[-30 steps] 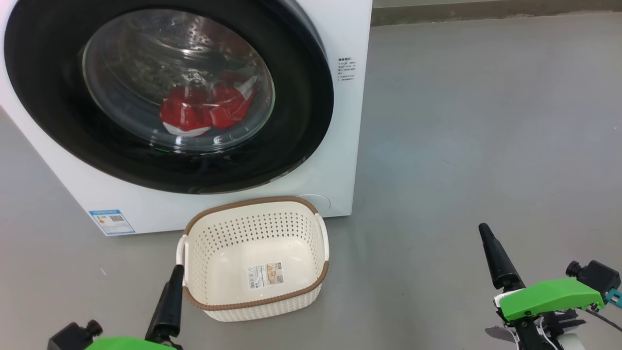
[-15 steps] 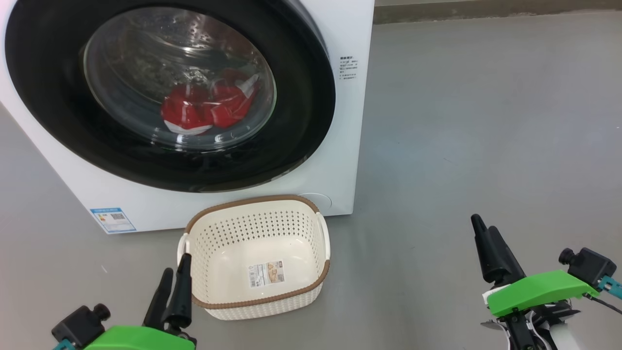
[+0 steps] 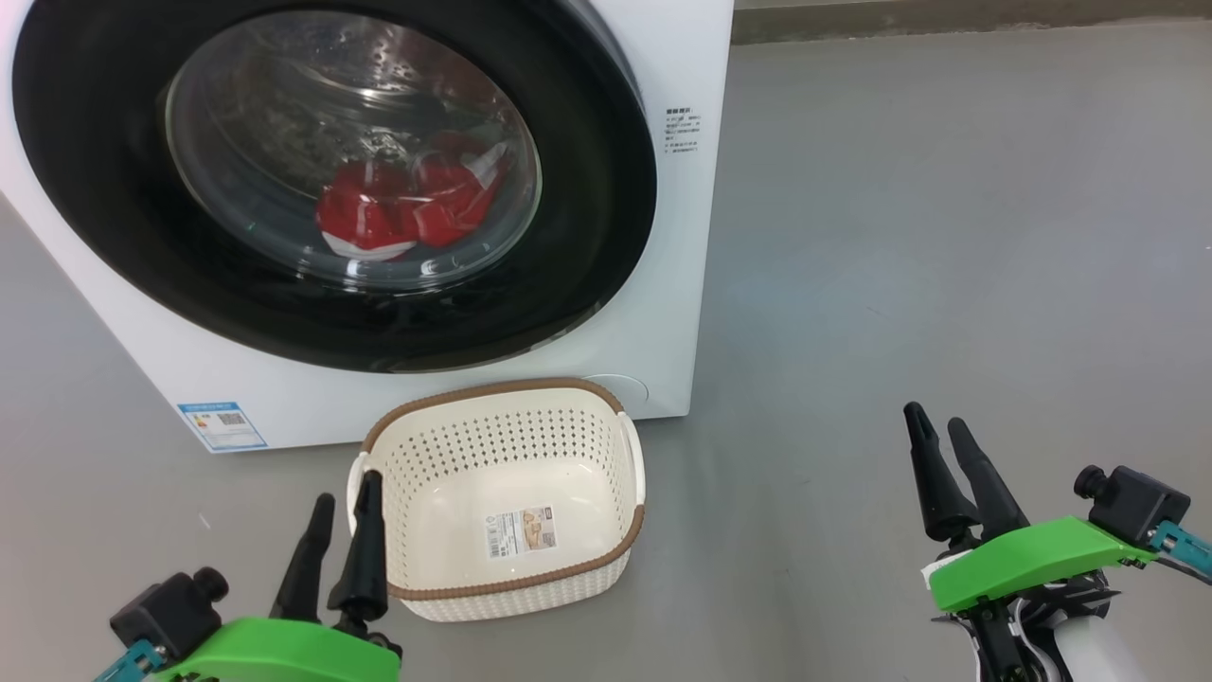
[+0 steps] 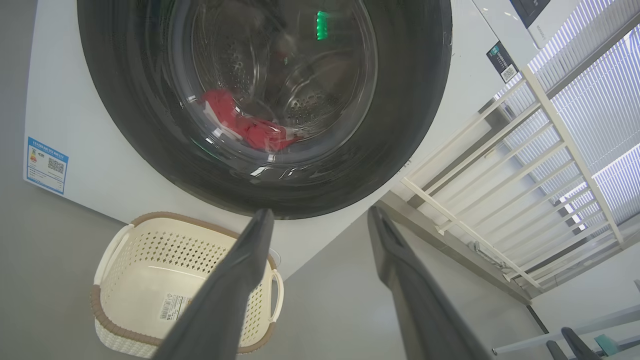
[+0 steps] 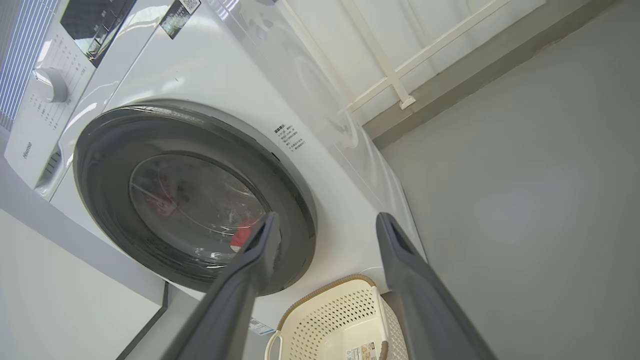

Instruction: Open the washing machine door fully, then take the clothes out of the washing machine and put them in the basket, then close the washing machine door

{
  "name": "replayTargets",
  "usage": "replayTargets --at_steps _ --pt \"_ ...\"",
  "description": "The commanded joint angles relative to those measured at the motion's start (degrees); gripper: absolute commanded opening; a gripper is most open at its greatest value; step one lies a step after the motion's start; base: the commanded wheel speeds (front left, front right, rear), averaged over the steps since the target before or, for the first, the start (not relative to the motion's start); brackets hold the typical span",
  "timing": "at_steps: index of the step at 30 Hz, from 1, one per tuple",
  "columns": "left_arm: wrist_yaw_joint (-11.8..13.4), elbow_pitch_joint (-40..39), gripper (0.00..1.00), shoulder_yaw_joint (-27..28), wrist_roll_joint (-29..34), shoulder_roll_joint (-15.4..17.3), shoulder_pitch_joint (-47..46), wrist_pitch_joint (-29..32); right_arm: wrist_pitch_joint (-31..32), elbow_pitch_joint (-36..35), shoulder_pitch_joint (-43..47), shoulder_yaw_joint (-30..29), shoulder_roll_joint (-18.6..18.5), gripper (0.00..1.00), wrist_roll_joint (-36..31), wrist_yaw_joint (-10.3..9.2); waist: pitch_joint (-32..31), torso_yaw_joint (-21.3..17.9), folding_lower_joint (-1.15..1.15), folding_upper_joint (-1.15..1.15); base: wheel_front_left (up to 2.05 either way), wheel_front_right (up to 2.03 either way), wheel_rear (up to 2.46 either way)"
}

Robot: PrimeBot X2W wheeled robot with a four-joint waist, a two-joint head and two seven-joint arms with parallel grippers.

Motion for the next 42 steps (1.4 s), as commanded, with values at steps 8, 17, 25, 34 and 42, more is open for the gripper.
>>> replayTargets --at_steps 8,17,25,34,42 --pt "2.29 -4.38 1.00 0.31 7.25 0.98 -2.82 -2.24 -2.33 -2.43 -4.12 2.40 -0.66 1.00 -7.50 0.30 0.00 -0.25 0.00 0.00 0.00 0.00 0.00" --pt "3.84 -5.59 1.00 -0.29 12.48 1.04 -3.30 -3.57 -3.63 -2.42 -4.75 2.89 -0.71 1.00 -12.94 0.33 -0.05 -0.24 0.00 0.00 0.00 0.00 0.00" --pt "4.97 -6.49 1.00 -0.91 17.52 1.10 -3.48 -4.90 -4.92 -2.16 -5.25 3.76 -0.75 1.00 -17.59 0.36 -0.45 -0.22 0.00 0.00 0.00 0.00 0.00" --pt "6.56 -6.93 1.00 -1.70 22.61 1.16 -3.44 -6.39 -6.39 -1.91 -5.80 4.70 -0.81 1.00 -23.49 0.40 -0.75 -0.30 0.00 0.00 0.00 0.00 0.00" --pt "7.93 -6.70 1.00 -2.43 27.05 1.22 -4.46 -7.72 -7.69 -1.76 -6.67 4.71 -0.85 1.00 -28.94 0.42 -0.34 -0.20 0.00 0.00 0.00 0.00 0.00"
